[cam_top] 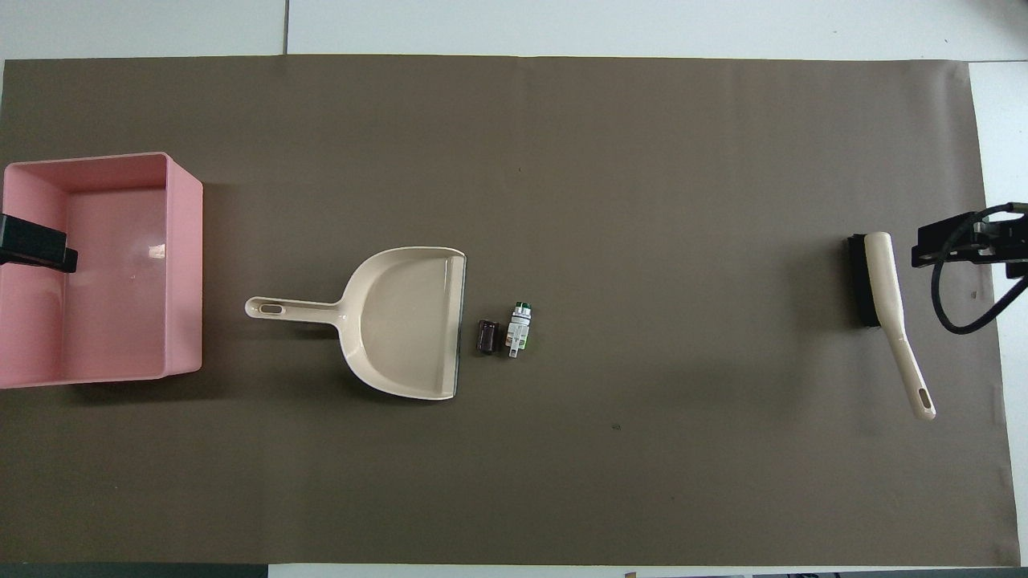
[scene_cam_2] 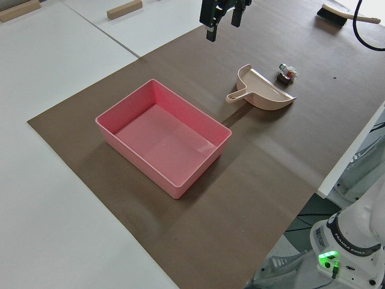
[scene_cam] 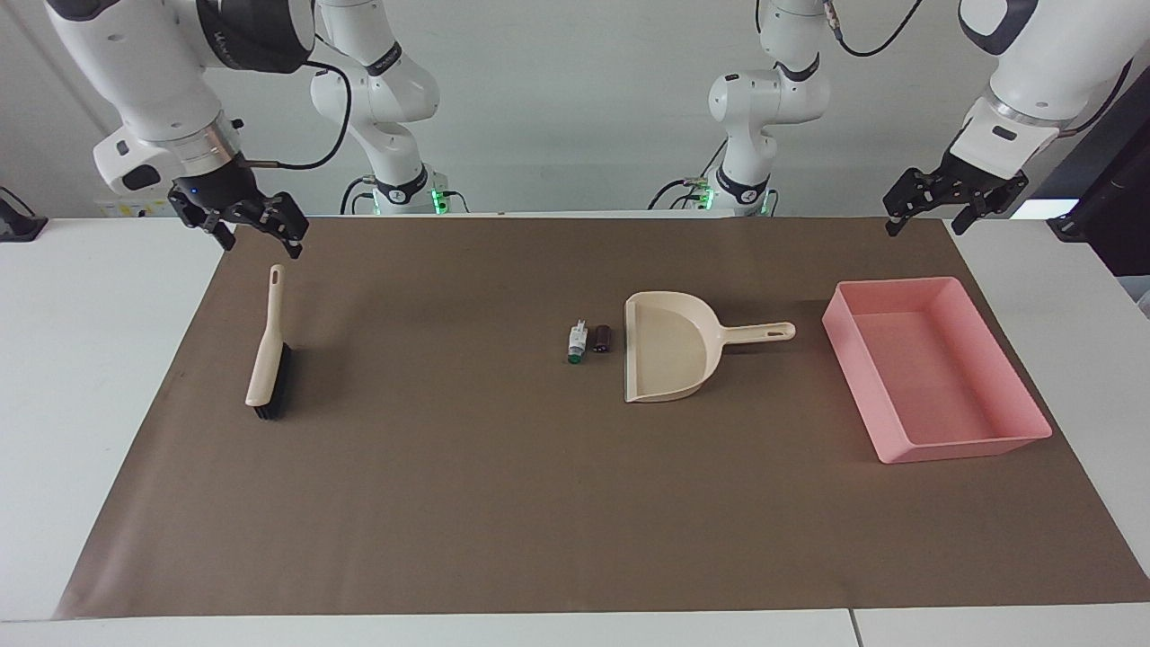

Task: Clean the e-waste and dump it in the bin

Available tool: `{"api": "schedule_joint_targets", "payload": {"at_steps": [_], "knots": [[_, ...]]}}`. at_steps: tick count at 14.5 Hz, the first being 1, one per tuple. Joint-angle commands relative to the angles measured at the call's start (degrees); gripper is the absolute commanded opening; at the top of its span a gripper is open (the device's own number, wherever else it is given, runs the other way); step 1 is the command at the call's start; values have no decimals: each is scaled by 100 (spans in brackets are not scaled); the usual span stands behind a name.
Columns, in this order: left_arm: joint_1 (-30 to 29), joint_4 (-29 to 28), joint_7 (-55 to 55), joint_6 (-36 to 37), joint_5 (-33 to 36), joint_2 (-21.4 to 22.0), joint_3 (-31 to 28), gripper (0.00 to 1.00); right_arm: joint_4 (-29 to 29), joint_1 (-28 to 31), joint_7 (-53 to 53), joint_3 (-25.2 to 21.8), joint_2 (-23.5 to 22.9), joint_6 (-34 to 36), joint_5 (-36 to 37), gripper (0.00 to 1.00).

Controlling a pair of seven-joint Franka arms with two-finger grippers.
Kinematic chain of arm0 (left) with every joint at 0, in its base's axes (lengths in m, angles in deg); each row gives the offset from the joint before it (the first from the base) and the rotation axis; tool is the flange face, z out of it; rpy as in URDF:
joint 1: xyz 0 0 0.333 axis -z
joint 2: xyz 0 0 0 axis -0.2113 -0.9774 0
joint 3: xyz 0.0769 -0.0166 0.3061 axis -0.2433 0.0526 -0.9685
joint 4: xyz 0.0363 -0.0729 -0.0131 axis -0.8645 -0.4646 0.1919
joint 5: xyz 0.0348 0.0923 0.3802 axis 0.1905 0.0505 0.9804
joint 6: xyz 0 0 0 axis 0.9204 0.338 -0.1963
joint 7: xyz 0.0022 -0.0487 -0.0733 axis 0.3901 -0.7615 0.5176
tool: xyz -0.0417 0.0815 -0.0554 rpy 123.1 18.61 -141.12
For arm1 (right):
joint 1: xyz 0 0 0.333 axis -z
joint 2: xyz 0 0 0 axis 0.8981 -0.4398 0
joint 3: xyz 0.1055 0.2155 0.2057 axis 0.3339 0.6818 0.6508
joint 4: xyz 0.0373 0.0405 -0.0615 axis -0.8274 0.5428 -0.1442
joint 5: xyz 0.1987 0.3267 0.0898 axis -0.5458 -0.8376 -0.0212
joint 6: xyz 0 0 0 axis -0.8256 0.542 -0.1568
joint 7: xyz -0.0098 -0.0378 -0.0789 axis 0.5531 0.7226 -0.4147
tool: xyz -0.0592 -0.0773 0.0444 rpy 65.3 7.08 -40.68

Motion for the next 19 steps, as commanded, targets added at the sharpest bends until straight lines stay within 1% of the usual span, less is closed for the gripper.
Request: {"api": "schedule_joint_targets", "payload": {"at_steps": [1,3,5,6,8,9,10,11,12,13,14,16,18,19], "knots": [[89,-199,-606,-176,72,151,65,99,1438,577,708,9,710,-859,0,100],[317,-225,-1676,-273,64,134,65,99,2185,770,1043,9,904,-1176,9,100],[528,-383,-2705,-491,72,125,65,99,2687,947,1507,9,817,-1667,9,100],[625,-506,-3119,-597,72,142,65,99,2933,1008,1649,9,704,-1992,9,100],[870,-760,-4050,-896,72,168,65,99,3469,1061,1677,9,667,-2590,9,100],[1011,-901,-4472,-967,72,169,65,99,3611,1096,1703,9,624,-2819,9,100],[1030,-1042,-4920,-985,72,177,65,98,3717,1262,1869,9,502,-3030,9,100],[1109,-1173,-5316,-1116,90,186,65,97,3849,1394,2175,9,483,-3241,9,100],[1249,-1358,-5538,-1282,151,195,65,97,3946,1422,2317,9,474,-3382,9,100],[1407,-1568,-5575,-1371,526,195,74,97,3990,1491,2362,9,430,-3436,9,100],[1713,-1779,-5558,-1520,956,160,74,97,4043,1544,2284,9,387,-3445,9,100],[1917,-2157,-5496,-2020,1232,2,74,97,4096,1528,2004,9,377,-3437,-53,99],[2093,-2343,-5470,-2136,1608,-182,74,97,4096,1510,1958,17,377,-3428,-53,99],[2277,-2396,-5287,-2215,1915,-348,74,97,4079,1510,1949,9,369,-3436,-53,99]]}}
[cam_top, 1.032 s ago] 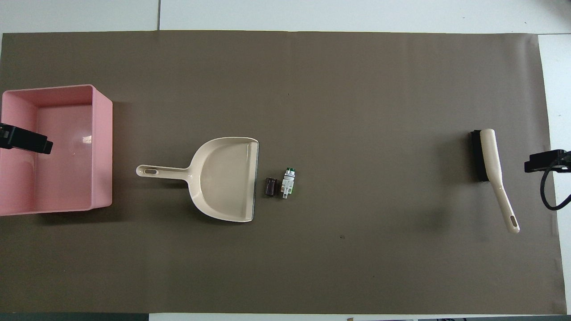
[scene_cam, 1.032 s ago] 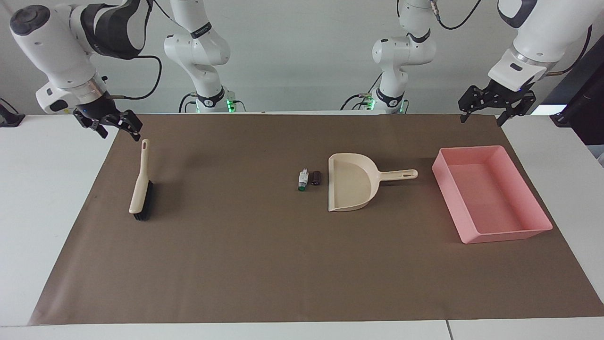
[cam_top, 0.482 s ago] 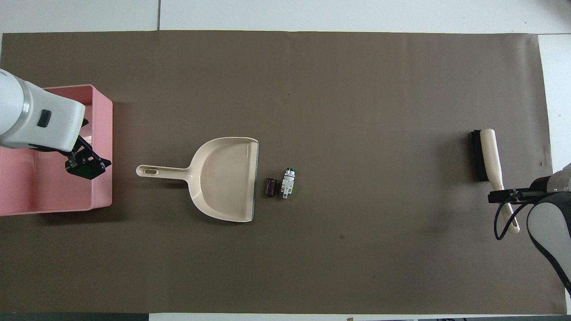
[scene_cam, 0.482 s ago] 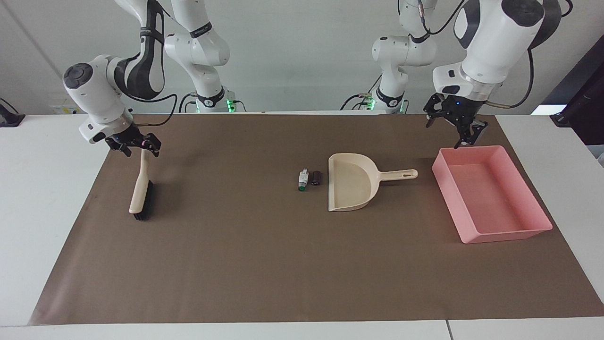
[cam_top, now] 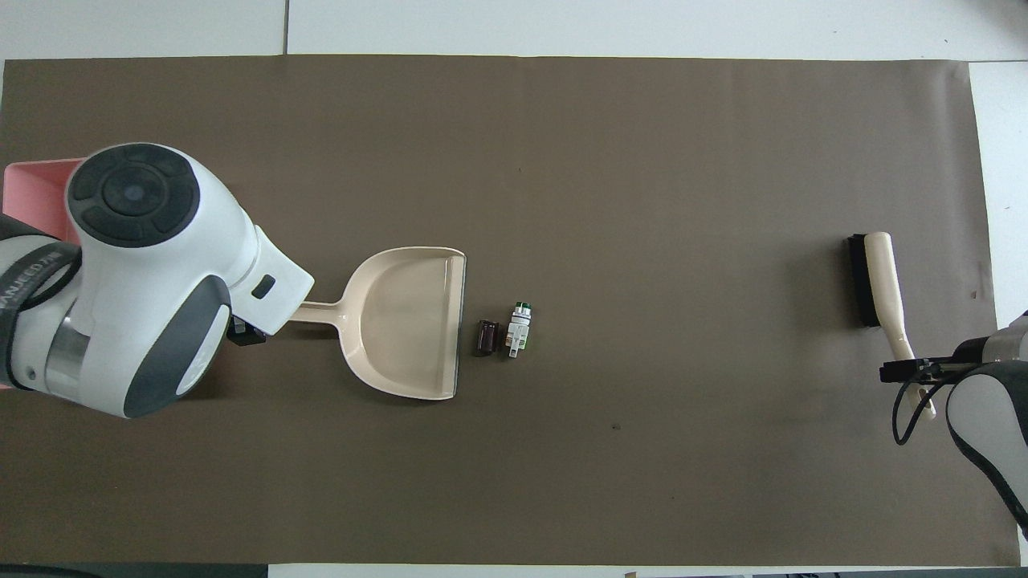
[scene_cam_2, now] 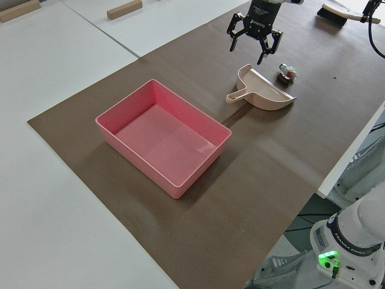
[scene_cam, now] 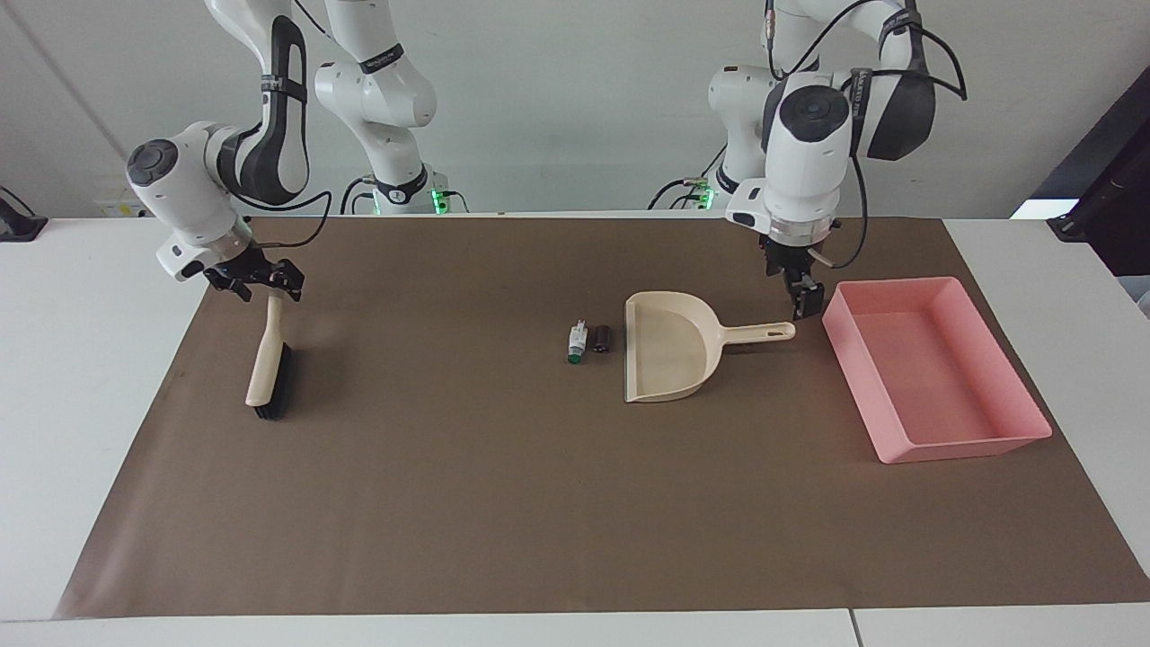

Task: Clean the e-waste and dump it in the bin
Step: 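Reach the left gripper to the cream dustpan handle and grasp it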

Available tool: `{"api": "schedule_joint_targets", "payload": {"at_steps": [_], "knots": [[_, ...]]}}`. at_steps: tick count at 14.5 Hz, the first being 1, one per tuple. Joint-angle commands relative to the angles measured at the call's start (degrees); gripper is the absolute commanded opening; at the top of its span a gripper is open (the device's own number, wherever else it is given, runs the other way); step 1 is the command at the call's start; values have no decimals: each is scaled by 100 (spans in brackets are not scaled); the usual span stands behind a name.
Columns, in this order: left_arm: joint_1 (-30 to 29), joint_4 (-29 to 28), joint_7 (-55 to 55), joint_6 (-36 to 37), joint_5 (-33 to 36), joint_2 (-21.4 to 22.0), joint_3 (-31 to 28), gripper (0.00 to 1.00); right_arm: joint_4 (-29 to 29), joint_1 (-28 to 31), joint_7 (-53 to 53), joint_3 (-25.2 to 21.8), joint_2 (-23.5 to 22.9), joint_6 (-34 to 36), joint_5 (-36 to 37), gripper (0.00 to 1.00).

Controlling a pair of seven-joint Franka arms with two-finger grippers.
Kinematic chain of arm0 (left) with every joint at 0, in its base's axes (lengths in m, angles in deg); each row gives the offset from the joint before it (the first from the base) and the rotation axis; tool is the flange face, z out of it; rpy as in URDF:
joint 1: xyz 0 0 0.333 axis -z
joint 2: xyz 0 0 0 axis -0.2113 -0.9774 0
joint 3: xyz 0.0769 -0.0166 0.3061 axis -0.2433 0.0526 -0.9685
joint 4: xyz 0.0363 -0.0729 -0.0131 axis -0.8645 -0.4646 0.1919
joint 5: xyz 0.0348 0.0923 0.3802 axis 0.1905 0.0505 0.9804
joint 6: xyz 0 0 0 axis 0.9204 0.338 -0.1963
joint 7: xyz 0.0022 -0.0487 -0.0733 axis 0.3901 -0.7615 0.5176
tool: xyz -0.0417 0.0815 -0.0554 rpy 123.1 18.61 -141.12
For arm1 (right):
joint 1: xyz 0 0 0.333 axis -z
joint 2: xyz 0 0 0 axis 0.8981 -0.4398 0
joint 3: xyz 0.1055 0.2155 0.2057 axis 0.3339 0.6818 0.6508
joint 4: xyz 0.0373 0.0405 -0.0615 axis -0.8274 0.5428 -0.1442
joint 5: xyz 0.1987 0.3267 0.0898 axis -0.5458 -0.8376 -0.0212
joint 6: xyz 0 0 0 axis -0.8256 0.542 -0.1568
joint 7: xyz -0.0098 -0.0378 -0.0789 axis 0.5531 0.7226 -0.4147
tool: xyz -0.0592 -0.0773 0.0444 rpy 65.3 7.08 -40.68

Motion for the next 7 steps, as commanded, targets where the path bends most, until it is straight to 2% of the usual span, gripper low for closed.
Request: {"api": "schedule_joint_targets", "payload": {"at_steps": [1,4,7], "knots": [[387,-337,360,-339,699,-274,-73,97,46,32,-97,50,3,-122,-60,97],[546,-566,564,-568,1166,-469,-64,96,54,23,-246,50,11,-122,-68,91],[660,-742,765,-736,1281,-731,-73,96,54,14,-343,50,2,-130,-68,86]]}}
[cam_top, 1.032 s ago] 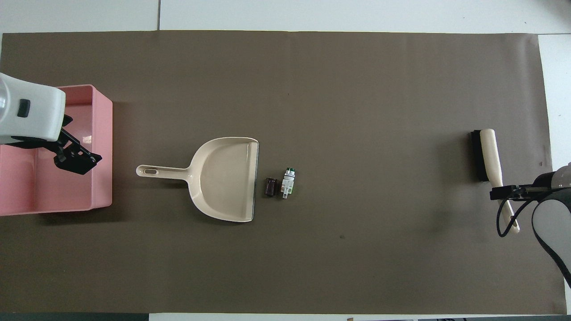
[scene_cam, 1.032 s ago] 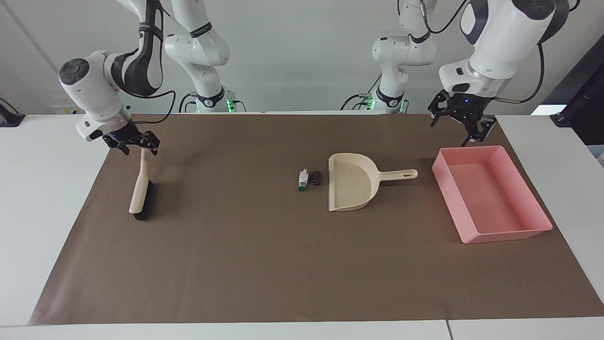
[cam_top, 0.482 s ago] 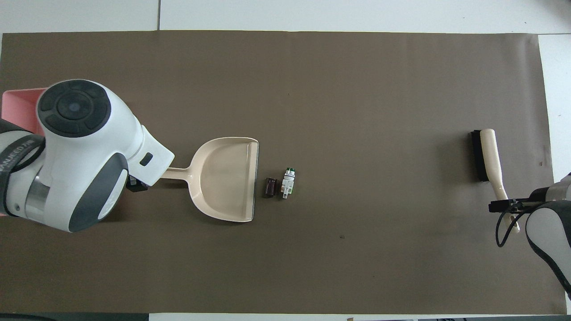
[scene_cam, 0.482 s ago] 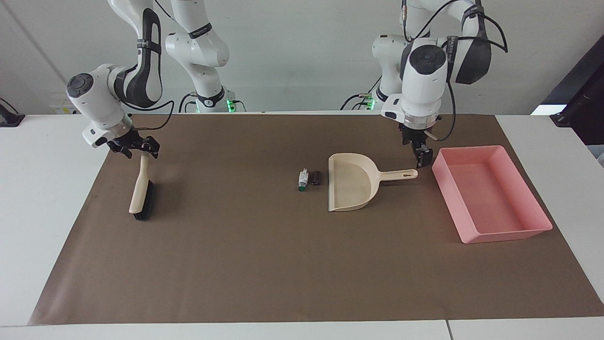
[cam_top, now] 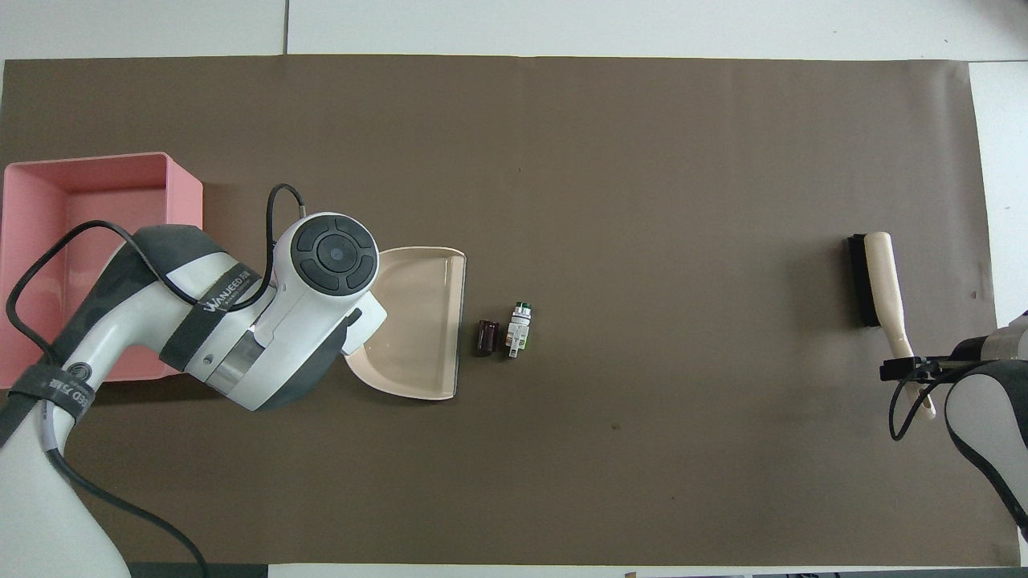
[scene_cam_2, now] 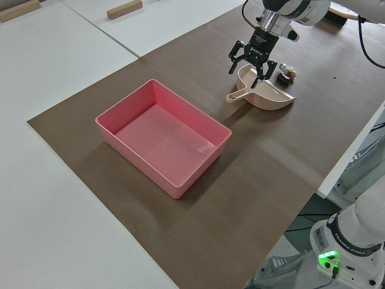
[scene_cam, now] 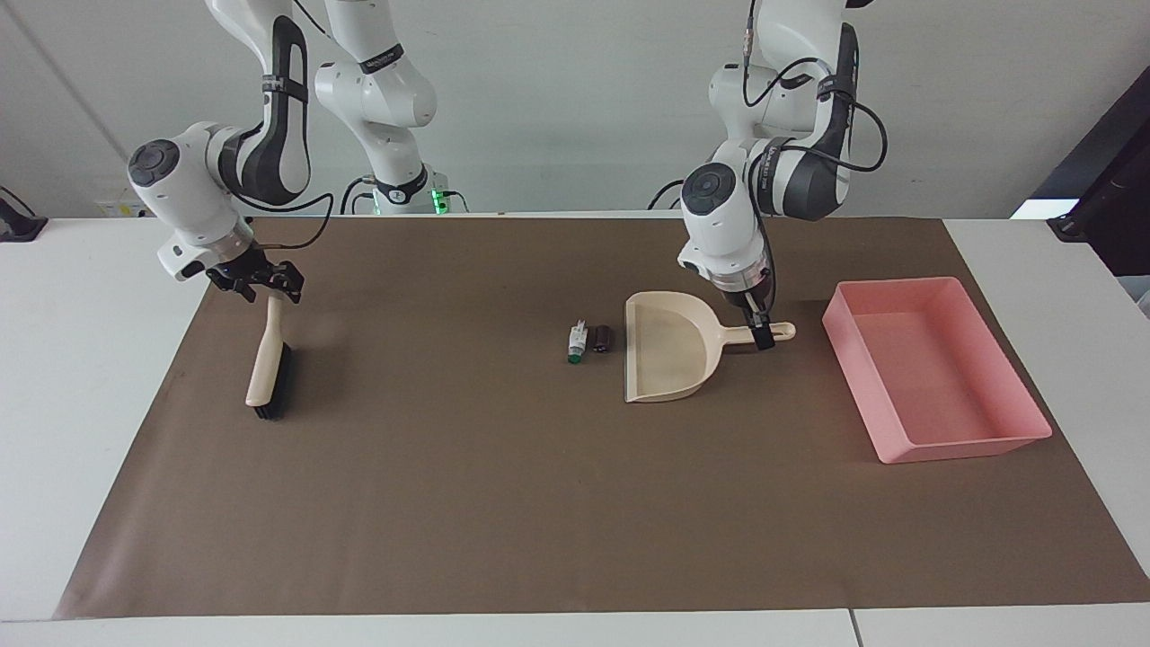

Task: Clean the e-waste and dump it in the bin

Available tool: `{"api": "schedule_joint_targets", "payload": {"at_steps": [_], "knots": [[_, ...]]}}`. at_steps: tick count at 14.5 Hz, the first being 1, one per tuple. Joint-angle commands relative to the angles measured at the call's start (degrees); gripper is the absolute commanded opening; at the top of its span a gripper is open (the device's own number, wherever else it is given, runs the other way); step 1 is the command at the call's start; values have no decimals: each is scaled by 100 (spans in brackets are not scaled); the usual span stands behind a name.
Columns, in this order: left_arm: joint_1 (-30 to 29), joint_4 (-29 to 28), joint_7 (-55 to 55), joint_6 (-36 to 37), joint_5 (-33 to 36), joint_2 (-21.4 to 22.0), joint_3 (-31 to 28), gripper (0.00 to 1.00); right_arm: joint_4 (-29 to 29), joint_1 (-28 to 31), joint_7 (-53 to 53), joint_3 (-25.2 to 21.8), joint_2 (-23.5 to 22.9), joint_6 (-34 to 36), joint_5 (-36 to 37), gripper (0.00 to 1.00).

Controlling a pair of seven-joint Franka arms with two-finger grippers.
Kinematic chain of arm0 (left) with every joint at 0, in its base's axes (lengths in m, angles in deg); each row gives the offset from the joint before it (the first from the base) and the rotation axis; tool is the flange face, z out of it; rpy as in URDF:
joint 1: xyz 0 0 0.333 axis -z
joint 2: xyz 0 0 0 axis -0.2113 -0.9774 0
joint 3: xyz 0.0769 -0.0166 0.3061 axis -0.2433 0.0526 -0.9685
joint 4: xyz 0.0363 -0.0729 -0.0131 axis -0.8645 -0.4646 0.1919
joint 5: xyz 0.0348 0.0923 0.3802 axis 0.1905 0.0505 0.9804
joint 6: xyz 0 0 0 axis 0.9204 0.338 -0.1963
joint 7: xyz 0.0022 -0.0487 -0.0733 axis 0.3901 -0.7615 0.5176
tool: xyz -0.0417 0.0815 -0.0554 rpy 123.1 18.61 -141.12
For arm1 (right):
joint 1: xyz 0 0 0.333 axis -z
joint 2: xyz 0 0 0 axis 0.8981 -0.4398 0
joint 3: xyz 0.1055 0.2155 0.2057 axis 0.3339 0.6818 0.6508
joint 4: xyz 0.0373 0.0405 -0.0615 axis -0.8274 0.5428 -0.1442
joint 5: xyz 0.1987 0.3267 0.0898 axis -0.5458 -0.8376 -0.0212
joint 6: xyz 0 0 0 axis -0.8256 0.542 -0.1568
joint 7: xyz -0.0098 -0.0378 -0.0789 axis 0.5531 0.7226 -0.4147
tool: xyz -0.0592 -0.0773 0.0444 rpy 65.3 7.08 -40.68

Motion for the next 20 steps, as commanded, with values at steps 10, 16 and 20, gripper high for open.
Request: {"api": "schedule_joint_targets", "payload": {"at_steps": [10,16,20], "knots": [[429,-393,804,-115,463,-245,-78,38,45,3,-239,52,-103,-222,-58,81],[438,-401,760,-36,579,-114,-34,0,-165,-6,-230,61,-129,121,-67,78],[359,-173,251,587,570,247,-43,0,-157,-6,-221,61,-121,121,-67,68]]}}
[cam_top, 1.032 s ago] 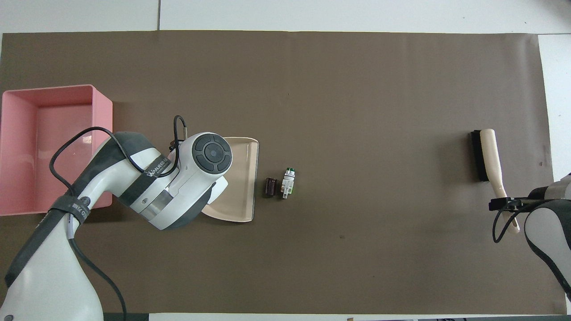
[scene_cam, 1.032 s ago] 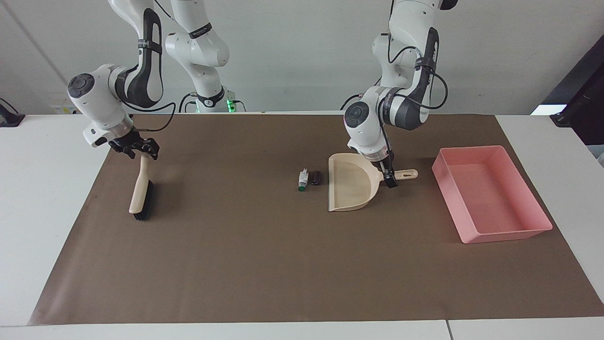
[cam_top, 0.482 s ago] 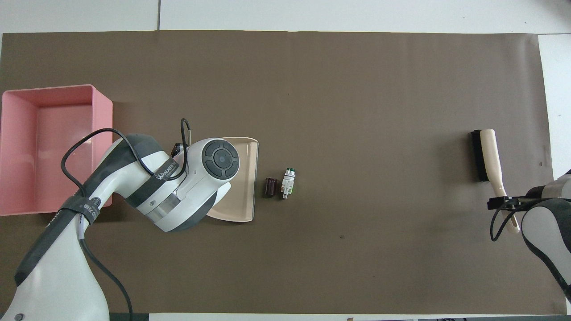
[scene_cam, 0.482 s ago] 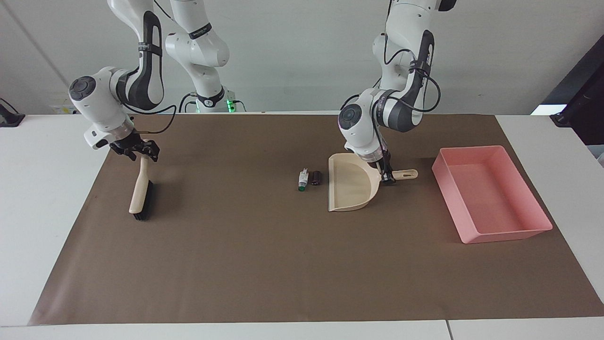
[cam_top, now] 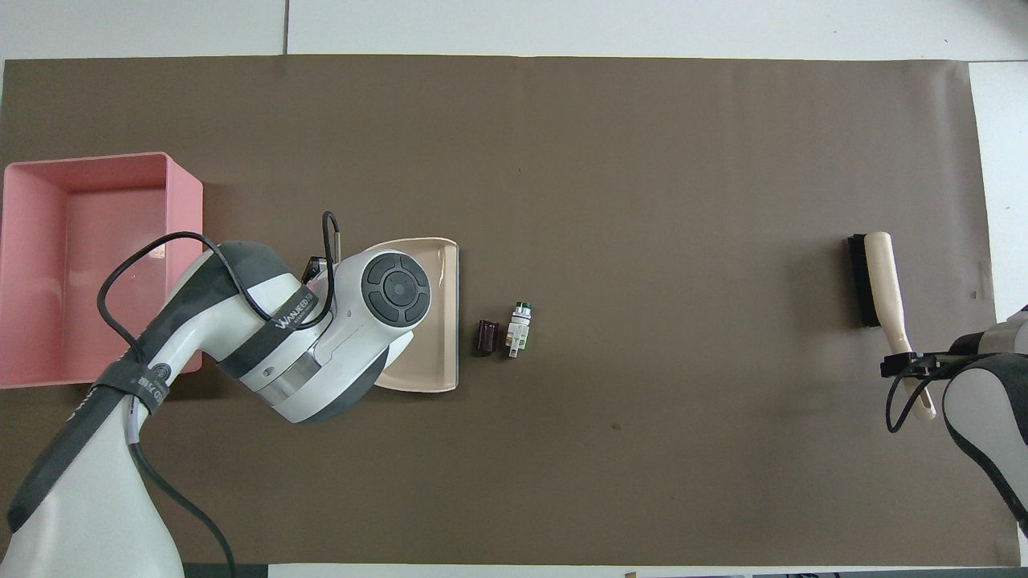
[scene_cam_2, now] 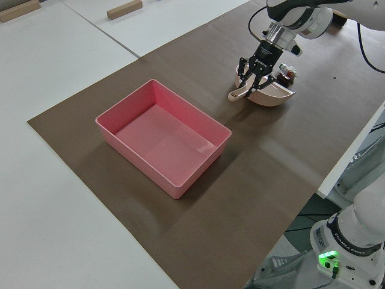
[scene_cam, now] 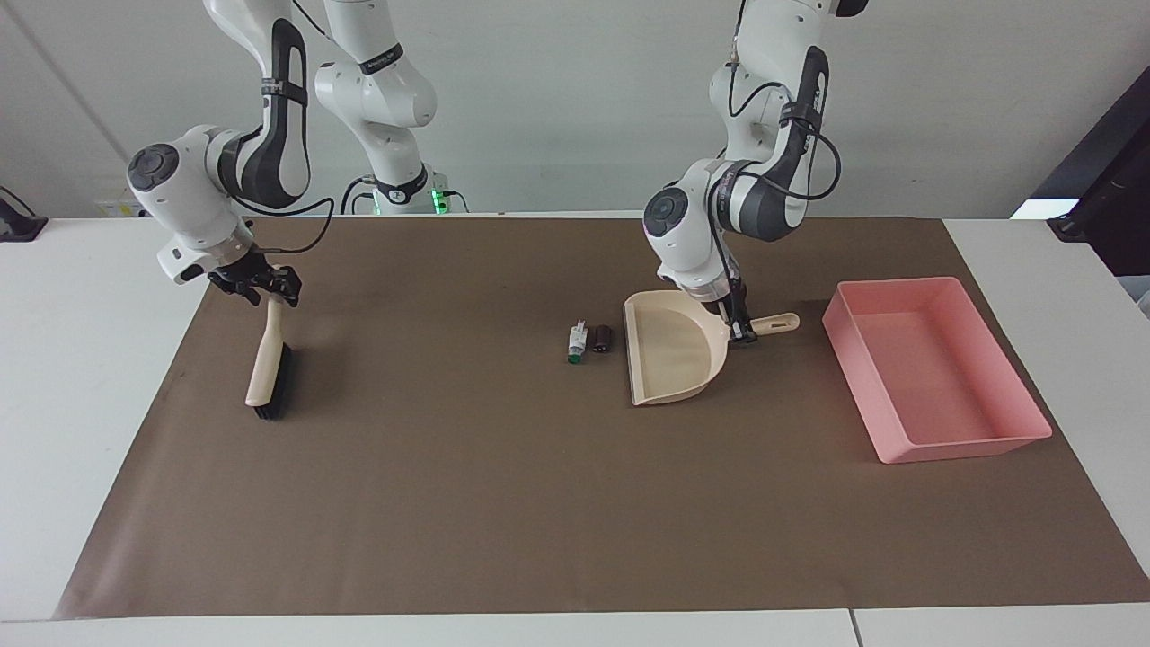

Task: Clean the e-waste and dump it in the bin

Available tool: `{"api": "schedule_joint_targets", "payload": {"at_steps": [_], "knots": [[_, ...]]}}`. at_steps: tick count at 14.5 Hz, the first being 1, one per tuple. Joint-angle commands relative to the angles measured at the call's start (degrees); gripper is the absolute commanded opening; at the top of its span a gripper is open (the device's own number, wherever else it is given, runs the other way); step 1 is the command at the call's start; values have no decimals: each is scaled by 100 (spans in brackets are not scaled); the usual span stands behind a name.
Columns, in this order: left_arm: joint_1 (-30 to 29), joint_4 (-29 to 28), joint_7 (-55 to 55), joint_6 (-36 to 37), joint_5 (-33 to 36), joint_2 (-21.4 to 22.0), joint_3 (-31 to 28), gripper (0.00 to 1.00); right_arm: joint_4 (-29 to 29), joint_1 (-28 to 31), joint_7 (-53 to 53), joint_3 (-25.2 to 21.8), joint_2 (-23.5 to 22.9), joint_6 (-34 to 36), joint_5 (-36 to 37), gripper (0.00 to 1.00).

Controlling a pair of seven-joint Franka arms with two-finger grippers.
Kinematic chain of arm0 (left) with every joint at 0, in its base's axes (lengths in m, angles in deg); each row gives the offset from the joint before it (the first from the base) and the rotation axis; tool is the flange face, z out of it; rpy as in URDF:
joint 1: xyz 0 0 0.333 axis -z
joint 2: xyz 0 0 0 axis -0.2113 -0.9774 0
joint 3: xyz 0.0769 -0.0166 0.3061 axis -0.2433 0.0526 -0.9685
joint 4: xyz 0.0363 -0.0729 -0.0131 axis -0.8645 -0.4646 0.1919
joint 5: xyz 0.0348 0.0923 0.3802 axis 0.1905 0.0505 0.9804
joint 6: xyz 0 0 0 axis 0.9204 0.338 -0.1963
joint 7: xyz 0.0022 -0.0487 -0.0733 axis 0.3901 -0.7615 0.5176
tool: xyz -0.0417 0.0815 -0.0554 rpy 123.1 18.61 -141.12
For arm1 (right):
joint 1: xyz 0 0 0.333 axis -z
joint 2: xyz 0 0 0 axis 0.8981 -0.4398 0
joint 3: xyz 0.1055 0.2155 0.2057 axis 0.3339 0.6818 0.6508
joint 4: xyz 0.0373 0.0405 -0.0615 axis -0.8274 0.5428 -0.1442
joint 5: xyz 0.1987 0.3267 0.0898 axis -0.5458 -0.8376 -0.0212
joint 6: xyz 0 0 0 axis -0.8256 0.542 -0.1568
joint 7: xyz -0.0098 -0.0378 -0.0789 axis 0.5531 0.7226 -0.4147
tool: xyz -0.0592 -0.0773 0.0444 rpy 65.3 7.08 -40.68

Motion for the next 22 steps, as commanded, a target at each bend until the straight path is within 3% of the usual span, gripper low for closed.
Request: {"api": "schedule_joint_targets", "payload": {"at_steps": [1,4,5,6,7,8,9,13,16,19,22], "knots": [[47,34,-251,381,73,287,-16,0,-55,11,-73,38,-19,98,-62,68],[65,-19,-364,329,82,278,-8,0,-37,2,-73,38,-19,98,-62,68],[74,-19,-391,320,73,226,-8,0,-37,11,-64,38,-19,107,-62,62],[74,-2,-365,337,73,130,-8,0,-37,11,-64,38,-19,116,-62,52],[91,42,-347,320,73,-19,-16,0,-37,3,-64,38,-19,125,-71,34],[161,112,-321,329,82,-177,-25,0,-37,2,-90,38,-19,160,-62,8],[240,147,-260,372,82,-257,-25,0,-63,-6,-82,47,-19,186,-62,0],[486,270,-84,556,108,-459,-25,0,-282,-156,-187,64,-19,563,-62,0],[540,350,21,671,117,-513,-25,0,-668,-594,-476,73,86,1133,-62,0],[566,297,136,671,126,-513,-16,0,-1152,-1366,-984,73,183,1898,-62,0],[566,210,136,663,117,-487,-8,0,-1162,-2411,-2169,73,446,2312,-62,0]]}}
